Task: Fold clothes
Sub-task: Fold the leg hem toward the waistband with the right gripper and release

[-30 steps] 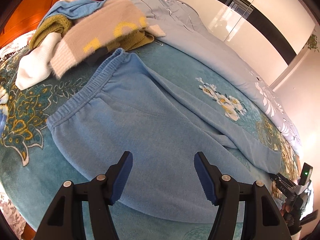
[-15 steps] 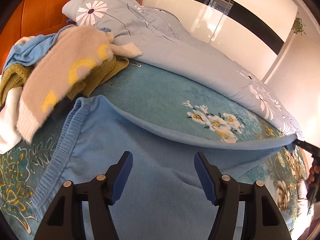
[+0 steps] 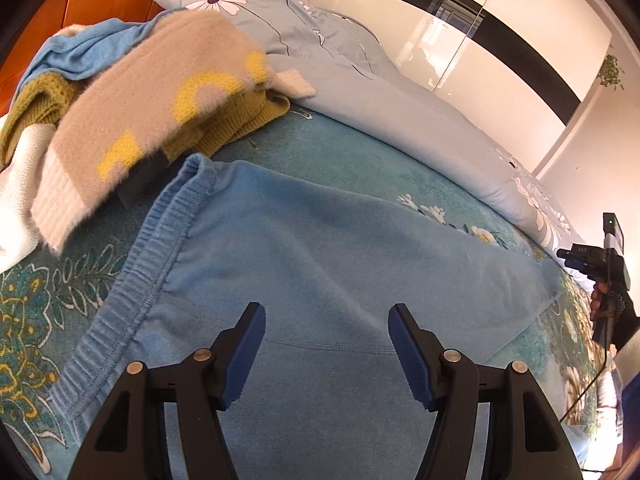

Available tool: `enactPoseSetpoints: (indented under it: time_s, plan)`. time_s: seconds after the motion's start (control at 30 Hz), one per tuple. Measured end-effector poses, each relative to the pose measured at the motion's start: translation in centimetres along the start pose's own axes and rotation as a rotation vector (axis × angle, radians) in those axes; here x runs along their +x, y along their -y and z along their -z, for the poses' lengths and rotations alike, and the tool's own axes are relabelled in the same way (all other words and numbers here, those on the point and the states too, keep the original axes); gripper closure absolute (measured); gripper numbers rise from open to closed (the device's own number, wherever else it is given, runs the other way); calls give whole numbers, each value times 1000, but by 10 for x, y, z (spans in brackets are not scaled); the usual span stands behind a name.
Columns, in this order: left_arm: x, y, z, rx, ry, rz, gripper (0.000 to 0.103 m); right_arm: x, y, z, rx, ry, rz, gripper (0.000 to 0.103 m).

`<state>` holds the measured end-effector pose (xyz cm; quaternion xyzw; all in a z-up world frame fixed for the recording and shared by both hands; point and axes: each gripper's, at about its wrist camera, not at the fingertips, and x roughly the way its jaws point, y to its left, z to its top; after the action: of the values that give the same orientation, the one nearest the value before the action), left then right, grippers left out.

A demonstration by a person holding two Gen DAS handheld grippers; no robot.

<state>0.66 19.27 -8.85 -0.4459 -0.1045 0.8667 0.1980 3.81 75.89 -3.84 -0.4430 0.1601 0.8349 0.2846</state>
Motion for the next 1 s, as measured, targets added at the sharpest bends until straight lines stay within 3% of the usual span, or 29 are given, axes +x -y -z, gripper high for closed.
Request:
enactPoseSetpoints:
  time_s: [0.1,0.27,0.37,0.4,0.43,0.47,0.6,0.77,0.93,1.0]
  plan:
    - [-3,-6,1,-3,4,15,35,5,22,15,61,-26,-24,66]
    - [-3,-11,1,-9,0,12,35,28,65,43,298,-100,-94,66]
    - [-2,-13,0,-11,1,6,35,30,70,52,392,-65,-171,66]
    - [-1,-13,0,-11,1,4,35,30,70,53,405,-60,-177,68]
    - [-1,-14,0,-11,0,3,35,30,69,54,418,-54,-183,87]
    - [-1,-14,0,-11,-1,4,35,30,67,54,421,-51,-184,100]
    - [-4,-14,-1,-8,6,8,35,19,68,50,368,-3,-145,101]
    - [-7,-18,-2,-15,9,5,35,10,96,49,404,26,-62,101]
    - [-9,-20,-2,-17,6,4,35,20,100,56,398,5,-74,100]
    - [-10,-20,-3,-19,4,9,35,3,99,63,369,6,-82,100]
